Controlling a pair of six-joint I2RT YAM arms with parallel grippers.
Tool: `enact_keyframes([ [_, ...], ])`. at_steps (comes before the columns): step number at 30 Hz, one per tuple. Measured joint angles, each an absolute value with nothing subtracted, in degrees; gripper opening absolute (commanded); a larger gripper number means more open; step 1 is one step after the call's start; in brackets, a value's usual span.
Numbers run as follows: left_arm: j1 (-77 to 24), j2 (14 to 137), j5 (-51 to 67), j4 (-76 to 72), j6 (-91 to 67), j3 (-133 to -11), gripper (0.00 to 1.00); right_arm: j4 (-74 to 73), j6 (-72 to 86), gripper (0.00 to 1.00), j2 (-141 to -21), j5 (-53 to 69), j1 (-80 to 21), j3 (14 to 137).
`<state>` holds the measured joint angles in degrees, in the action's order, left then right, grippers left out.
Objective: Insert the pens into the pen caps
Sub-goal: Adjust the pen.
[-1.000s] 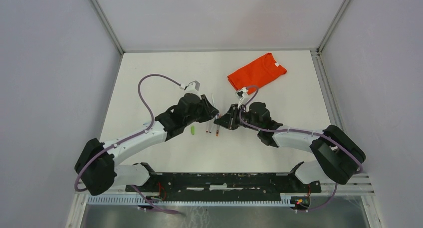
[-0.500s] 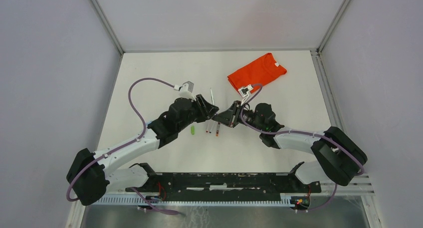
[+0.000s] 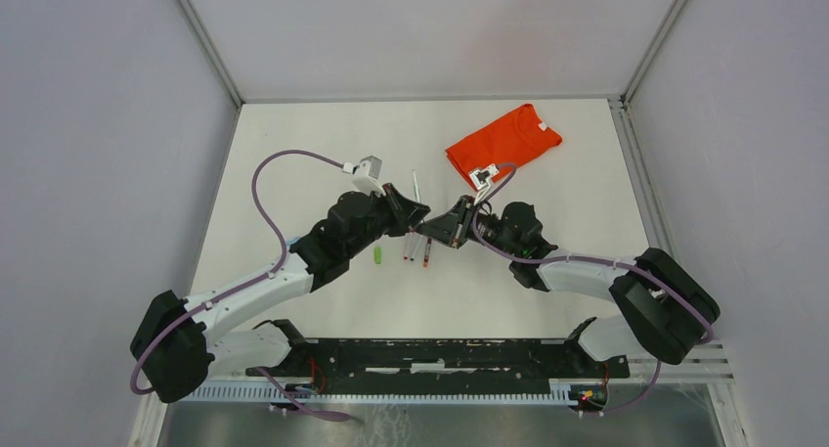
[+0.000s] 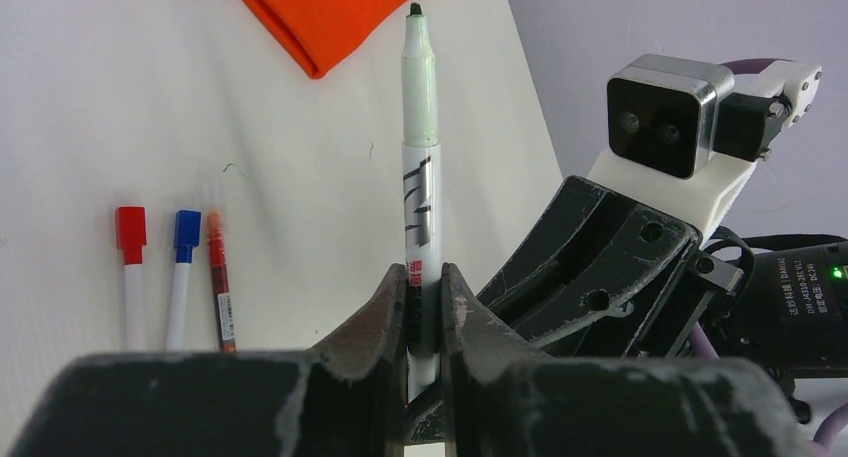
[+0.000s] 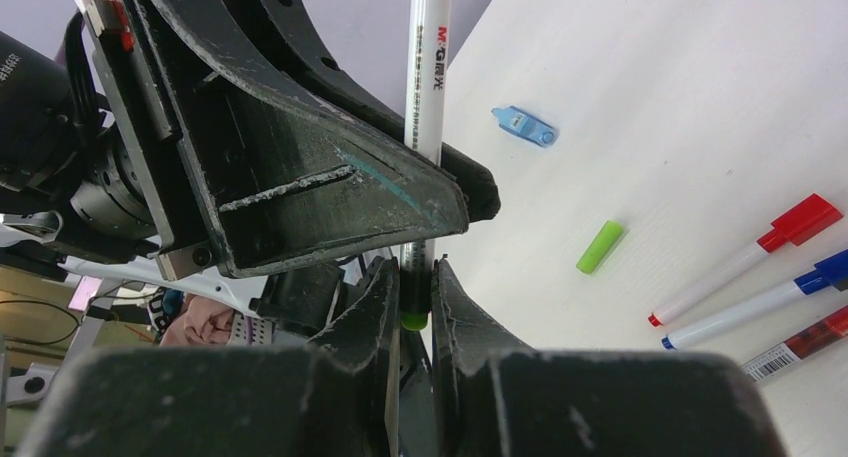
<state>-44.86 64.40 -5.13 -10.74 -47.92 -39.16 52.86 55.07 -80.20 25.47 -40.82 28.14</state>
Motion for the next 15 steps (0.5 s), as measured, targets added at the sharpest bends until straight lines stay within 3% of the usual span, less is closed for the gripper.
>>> enact_keyframes([
  [7,-44.93,64.40,-4.84,-10.11,-45.63,-39.09,0.02,50.85,52.21,0.34,-79.72,25.41,-40.82,28.18],
  [11,-44.82,64.34,-7.42,-6.44,-41.95,-40.29,0.02,42.72,45.71,0.42,-76.49,24.12,-40.84,29.15],
  [15,-43.46,62.06,-10.90,-2.11,-37.43,-41.47,0.02,34.30,38.96,0.43,-73.71,20.82,-40.82,31.97],
])
